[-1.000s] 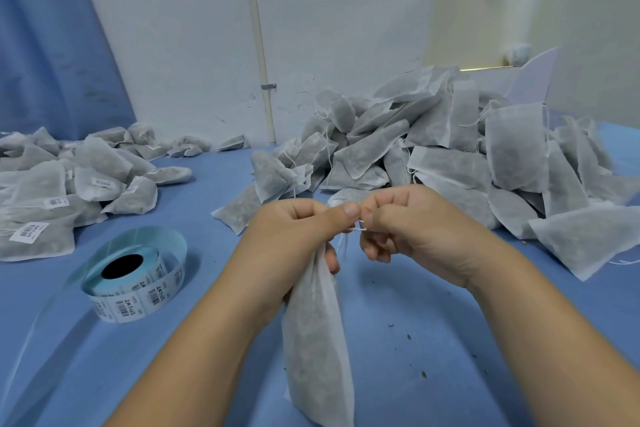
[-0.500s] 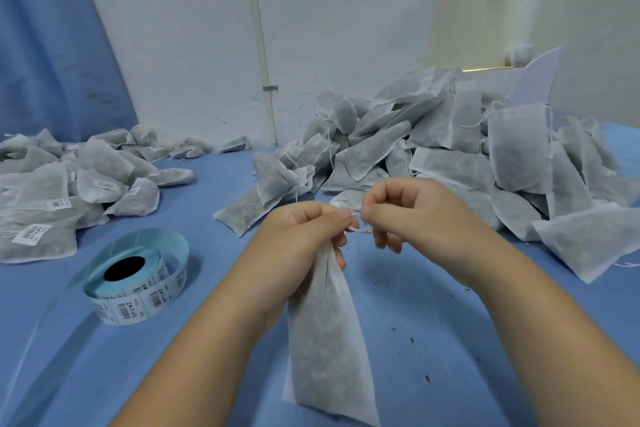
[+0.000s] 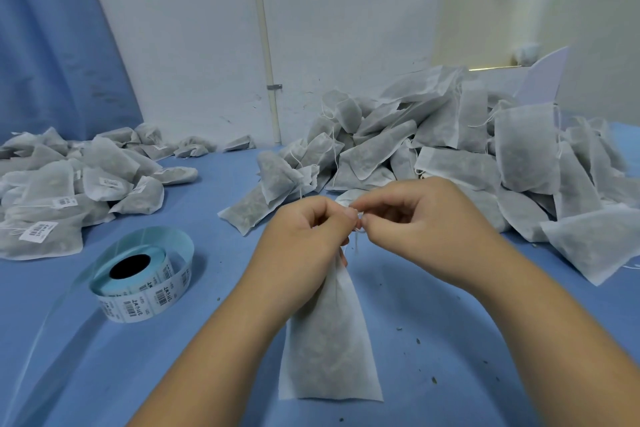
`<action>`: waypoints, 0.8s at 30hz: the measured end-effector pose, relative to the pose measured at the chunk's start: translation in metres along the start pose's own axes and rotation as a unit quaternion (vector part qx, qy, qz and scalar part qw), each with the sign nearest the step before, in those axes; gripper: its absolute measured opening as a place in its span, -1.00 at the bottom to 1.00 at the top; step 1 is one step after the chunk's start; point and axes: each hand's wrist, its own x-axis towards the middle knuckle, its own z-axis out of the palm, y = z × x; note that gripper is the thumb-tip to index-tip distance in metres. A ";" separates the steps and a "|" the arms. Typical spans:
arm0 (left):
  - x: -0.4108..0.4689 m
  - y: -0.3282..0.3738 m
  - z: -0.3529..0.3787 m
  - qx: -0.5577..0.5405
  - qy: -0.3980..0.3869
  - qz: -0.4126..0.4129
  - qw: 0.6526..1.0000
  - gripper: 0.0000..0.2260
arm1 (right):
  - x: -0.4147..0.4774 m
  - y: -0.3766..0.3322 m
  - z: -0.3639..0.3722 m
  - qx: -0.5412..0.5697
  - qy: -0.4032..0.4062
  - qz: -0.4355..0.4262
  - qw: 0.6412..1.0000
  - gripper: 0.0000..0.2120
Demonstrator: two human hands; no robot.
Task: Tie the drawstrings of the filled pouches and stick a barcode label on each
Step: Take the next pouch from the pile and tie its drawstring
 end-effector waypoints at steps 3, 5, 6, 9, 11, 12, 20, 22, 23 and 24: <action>0.000 -0.001 0.000 0.014 0.002 0.005 1.000 -0.79 | 0.000 -0.002 0.001 0.006 -0.013 0.004 1.000 -0.80; 0.001 -0.001 0.000 0.019 0.004 0.003 1.000 -0.77 | 0.001 -0.002 0.001 0.014 -0.018 0.008 1.000 -0.80; 0.001 0.000 0.000 0.020 0.006 0.002 1.000 -0.74 | 0.001 -0.003 0.001 0.021 -0.018 0.014 1.000 -0.78; 0.001 0.001 0.000 0.025 0.012 0.001 1.000 -0.72 | 0.002 -0.005 0.000 0.043 -0.021 0.035 0.998 -0.76; 0.000 0.001 -0.001 0.024 0.013 0.000 1.000 -0.74 | 0.002 -0.005 0.000 0.049 -0.016 0.050 0.997 -0.74; 0.000 0.002 -0.001 0.023 0.012 -0.001 1.000 -0.75 | 0.002 -0.006 0.000 0.050 -0.015 0.057 0.997 -0.74; -0.001 0.002 -0.001 0.053 -0.003 -0.016 0.998 -0.75 | 0.002 -0.005 -0.003 0.102 -0.051 0.149 0.982 -0.83; -0.001 0.002 -0.001 0.061 -0.004 -0.016 0.998 -0.73 | 0.003 -0.004 -0.004 0.117 -0.059 0.171 0.977 -0.81; -0.001 0.002 -0.002 0.064 -0.006 -0.016 0.998 -0.73 | 0.003 -0.003 -0.004 0.125 -0.060 0.182 0.973 -0.80; -0.001 0.002 -0.002 0.067 -0.009 -0.016 0.998 -0.74 | 0.004 -0.003 -0.004 0.134 -0.060 0.193 0.970 -0.80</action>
